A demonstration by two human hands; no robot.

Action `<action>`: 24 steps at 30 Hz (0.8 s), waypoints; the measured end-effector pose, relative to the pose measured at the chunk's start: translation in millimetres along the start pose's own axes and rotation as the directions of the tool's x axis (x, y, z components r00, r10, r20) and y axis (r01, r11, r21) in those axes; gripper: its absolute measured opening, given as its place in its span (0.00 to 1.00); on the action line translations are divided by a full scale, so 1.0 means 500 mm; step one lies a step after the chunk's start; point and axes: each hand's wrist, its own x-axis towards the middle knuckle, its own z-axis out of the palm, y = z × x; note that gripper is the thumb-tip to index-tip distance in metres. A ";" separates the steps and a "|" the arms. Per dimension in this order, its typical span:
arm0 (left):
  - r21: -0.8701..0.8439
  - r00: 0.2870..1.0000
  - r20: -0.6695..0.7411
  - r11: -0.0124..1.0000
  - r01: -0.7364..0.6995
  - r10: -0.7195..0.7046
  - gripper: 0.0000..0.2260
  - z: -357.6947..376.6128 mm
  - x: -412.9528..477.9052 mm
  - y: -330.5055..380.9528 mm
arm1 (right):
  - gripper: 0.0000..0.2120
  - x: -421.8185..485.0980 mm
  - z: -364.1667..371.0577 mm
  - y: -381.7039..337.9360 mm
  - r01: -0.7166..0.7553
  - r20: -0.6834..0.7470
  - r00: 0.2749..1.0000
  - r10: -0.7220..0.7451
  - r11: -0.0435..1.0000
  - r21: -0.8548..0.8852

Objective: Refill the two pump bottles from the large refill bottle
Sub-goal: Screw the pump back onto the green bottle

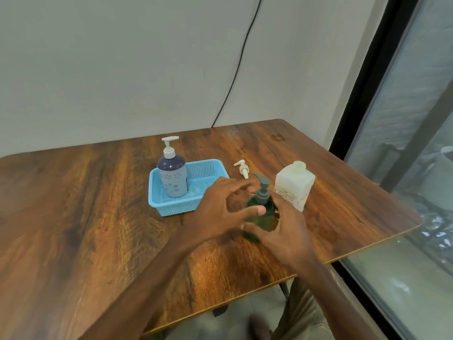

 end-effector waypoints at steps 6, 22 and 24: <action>-0.011 0.907 -0.403 0.992 0.125 -0.119 0.11 -0.095 -0.059 -0.055 | 0.32 0.059 0.014 -0.045 0.015 -0.028 0.999 -0.015 1.000 -0.004; 0.055 0.825 -0.451 0.911 0.408 -0.341 0.24 -0.131 -0.057 -0.214 | 0.25 0.337 0.195 -0.112 0.066 0.121 0.991 -0.065 0.998 0.002; 0.035 0.815 -0.459 0.909 0.415 -0.354 0.24 -0.131 -0.055 -0.222 | 0.22 0.342 0.211 -0.097 0.065 0.109 0.992 -0.067 0.998 0.021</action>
